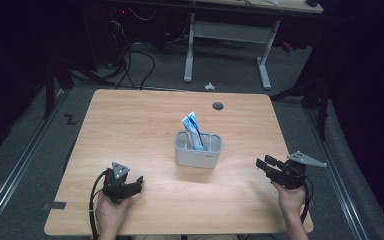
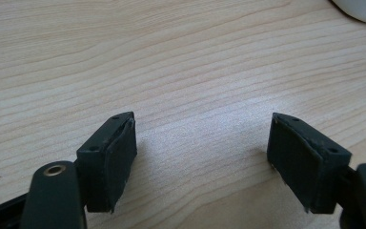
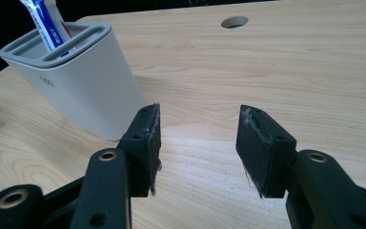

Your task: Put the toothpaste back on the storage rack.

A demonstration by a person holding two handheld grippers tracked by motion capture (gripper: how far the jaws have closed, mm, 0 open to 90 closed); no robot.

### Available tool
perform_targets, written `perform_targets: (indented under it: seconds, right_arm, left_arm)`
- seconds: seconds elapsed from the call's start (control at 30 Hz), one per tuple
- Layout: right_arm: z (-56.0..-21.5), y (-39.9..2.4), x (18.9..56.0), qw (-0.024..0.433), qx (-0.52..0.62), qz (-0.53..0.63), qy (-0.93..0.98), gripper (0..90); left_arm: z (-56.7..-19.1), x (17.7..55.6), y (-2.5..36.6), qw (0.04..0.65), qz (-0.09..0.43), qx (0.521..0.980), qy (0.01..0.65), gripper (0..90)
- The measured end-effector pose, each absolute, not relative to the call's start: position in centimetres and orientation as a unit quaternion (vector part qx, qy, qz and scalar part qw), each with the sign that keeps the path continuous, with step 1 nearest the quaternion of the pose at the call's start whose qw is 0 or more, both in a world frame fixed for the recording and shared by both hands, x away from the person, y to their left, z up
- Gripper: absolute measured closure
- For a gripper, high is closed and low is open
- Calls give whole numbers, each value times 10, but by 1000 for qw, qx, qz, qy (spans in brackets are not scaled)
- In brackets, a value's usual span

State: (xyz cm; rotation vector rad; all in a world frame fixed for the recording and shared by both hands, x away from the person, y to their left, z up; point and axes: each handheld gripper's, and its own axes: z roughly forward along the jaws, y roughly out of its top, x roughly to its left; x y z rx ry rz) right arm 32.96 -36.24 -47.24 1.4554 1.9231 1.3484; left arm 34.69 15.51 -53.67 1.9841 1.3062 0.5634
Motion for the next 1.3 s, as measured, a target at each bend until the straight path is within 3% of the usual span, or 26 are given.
perform_targets:
  seconds: [1.3]
  right_arm:
    - [-517,-332,347,209,516,373,743,492]
  left_arm:
    - [-537,347,155,343,216,763,503,256]
